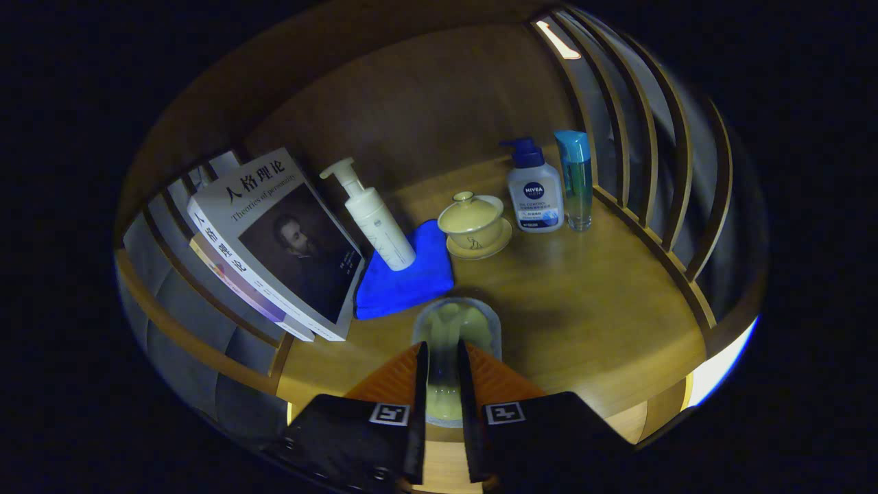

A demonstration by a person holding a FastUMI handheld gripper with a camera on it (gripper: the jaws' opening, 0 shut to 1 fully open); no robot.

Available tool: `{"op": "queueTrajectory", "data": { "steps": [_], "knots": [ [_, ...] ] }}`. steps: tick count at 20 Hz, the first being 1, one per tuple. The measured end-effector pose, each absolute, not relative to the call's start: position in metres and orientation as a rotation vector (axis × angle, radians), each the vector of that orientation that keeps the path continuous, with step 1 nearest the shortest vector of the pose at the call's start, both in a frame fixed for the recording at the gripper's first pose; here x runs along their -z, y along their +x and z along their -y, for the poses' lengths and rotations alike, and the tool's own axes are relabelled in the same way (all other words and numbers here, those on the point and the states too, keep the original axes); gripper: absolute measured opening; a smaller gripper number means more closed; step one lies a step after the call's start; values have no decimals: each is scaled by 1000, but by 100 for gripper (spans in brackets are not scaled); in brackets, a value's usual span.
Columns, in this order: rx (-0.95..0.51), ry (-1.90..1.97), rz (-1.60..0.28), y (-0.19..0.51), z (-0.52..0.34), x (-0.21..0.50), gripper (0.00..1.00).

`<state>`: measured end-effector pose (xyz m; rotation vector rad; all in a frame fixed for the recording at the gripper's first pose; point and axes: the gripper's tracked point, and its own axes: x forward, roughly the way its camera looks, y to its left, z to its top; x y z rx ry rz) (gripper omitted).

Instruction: Pull open the drawer, take out the items inside it, and place them on the countertop above the cabinet.

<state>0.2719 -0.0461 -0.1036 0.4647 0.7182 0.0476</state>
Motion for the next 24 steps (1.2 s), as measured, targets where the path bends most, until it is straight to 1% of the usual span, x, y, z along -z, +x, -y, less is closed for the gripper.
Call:
{"op": "queueTrajectory", "data": {
  "steps": [1, 3, 5, 10, 15, 20, 24],
  "knots": [
    [-53, 472, -709, 276, 39, 102, 31],
    [-58, 454, -680, 276, 33, 104, 64],
    [-34, 421, -642, 271, 34, 106, 98],
    [-36, 285, -476, 233, 23, 85, 98],
    [-51, 197, -276, 180, 19, 39, 98],
    [-29, 141, -102, 129, 24, -5, 98],
    [21, 84, 19, 82, 32, -15, 98]
  ]
}}
